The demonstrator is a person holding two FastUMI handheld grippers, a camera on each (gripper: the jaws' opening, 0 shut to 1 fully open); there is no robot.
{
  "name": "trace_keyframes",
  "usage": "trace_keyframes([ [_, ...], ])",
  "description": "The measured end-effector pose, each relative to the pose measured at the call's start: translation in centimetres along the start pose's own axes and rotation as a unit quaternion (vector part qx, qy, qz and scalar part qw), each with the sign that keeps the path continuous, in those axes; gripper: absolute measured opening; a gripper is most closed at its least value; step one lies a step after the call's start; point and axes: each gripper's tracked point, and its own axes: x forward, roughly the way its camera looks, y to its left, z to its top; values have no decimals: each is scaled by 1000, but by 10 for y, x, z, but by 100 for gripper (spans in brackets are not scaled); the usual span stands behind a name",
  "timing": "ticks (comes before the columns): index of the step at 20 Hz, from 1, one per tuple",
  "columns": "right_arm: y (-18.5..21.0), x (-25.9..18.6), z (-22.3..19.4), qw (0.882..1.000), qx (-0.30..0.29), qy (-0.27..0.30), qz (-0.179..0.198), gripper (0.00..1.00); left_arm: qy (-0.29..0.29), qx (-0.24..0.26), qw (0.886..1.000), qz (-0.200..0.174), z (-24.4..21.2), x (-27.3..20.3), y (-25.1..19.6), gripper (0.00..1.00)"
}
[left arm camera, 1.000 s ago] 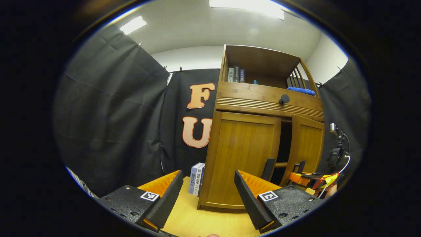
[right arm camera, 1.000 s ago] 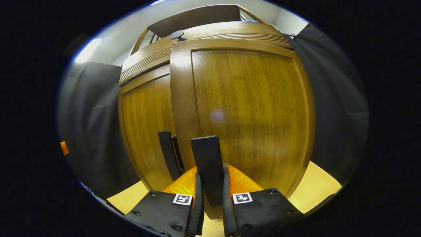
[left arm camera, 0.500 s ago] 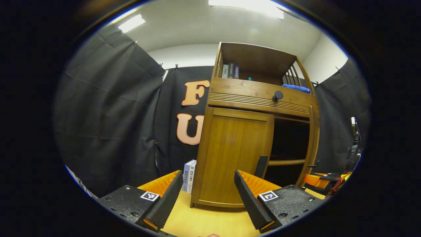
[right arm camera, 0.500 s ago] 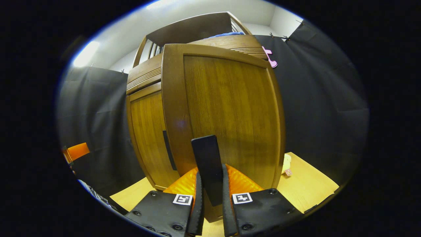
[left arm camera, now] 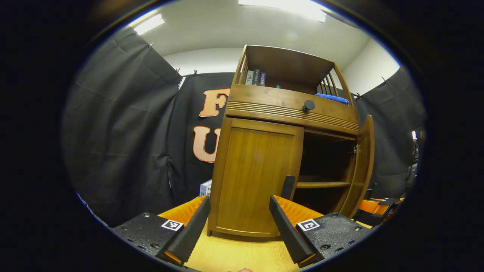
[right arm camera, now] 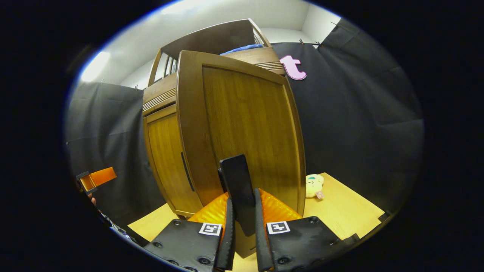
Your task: Open the right door of the double-door shoe cabinet with the right hand, and open the left door with the left hand.
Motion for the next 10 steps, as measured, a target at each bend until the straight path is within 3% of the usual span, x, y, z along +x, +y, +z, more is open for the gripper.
trace_keyframes([
  [1, -4, -3, 1, 1000, 1, 0, -4, 35, 1, -1, 1000, -3, -2, 0, -2, 92],
  [2, -10, -7, 1, 1000, 1, -1, -9, 30, 2, -3, 1000, -6, -2, 1, -5, 92],
  [4, -20, -13, 1, 1000, 2, -2, -20, 35, 9, -8, 1000, -13, -6, 3, -13, 92],
  [5, -24, -16, 2, 1000, 2, -2, -26, 30, 12, -11, 1000, -18, -8, 2, -16, 92],
  [9, -40, -27, 5, 999, 7, -3, -41, 30, 13, -16, 999, -33, -9, 3, -31, 92],
  [10, -44, -28, 6, 999, 9, -5, -46, 34, 14, -16, 999, -35, -9, 3, -34, 92],
])
